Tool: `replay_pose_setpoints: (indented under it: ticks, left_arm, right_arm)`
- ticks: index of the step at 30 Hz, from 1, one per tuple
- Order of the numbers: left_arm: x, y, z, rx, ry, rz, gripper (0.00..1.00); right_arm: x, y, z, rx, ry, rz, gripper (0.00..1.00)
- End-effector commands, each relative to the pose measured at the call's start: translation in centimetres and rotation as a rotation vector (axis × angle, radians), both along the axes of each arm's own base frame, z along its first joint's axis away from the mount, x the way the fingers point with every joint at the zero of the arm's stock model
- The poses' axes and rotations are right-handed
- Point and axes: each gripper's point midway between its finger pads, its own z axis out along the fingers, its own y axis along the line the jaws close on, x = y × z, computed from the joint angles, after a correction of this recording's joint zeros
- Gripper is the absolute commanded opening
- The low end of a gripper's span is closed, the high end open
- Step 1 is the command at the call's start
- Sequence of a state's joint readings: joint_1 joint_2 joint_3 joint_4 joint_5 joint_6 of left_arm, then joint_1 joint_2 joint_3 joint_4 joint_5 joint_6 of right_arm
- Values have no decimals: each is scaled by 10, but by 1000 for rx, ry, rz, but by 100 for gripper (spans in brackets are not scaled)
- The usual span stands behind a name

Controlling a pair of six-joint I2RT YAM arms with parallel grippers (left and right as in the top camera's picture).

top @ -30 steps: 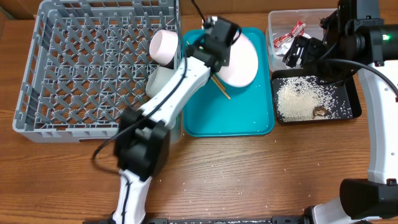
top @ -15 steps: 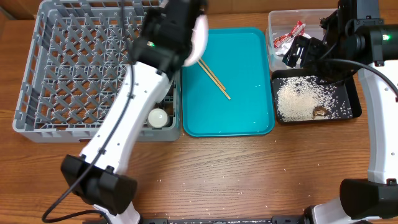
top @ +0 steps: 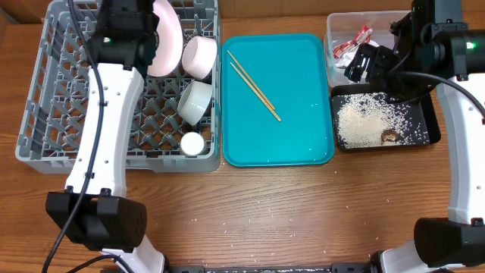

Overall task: Sort waste into correct bins and load items into the dishwasher
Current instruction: 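Carry the pink plate with the left gripper and stand it in the rack, then reach the left gripper to the wooden chopsticks on the teal tray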

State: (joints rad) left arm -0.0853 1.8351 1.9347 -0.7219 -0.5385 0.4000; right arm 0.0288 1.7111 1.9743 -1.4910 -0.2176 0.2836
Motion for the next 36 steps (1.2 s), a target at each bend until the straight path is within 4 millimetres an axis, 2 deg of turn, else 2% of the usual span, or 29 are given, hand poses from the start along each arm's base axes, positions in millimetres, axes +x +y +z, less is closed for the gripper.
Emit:
replay_pose_setpoints:
  ticks: [1, 8, 16, 20, 26, 27, 30, 33, 36]
  left_arm:
    - [12, 9, -14, 3, 21, -5, 4]
    - [29, 33, -34, 75, 17, 108, 4]
    - [45, 36, -77, 96, 79, 126, 4]
    - [45, 50, -81, 162, 74, 211, 4]
    - [49, 48, -82, 160, 64, 207, 4]
    - [53, 40, -85, 136, 65, 170, 9]
    - [55, 25, -92, 102, 84, 113, 47]
    - [57, 13, -98, 65, 93, 76, 72]
    - [57, 7, -98, 29, 69, 93, 80]
  right_arm:
    - [-1, 0, 2, -8, -10, 5, 100]
    - [-1, 0, 2, -8, -9, 5, 100]
    - [-1, 0, 2, -8, -9, 5, 100]
    - [-1, 0, 2, -8, -10, 5, 100]
    - [-1, 0, 2, -8, -10, 5, 100]
    - [-1, 0, 2, -8, -10, 5, 100]
    - [-1, 0, 2, -8, -9, 5, 100]
    - [-1, 0, 2, -8, -9, 5, 100]
    - [-1, 0, 2, -8, -10, 5, 100]
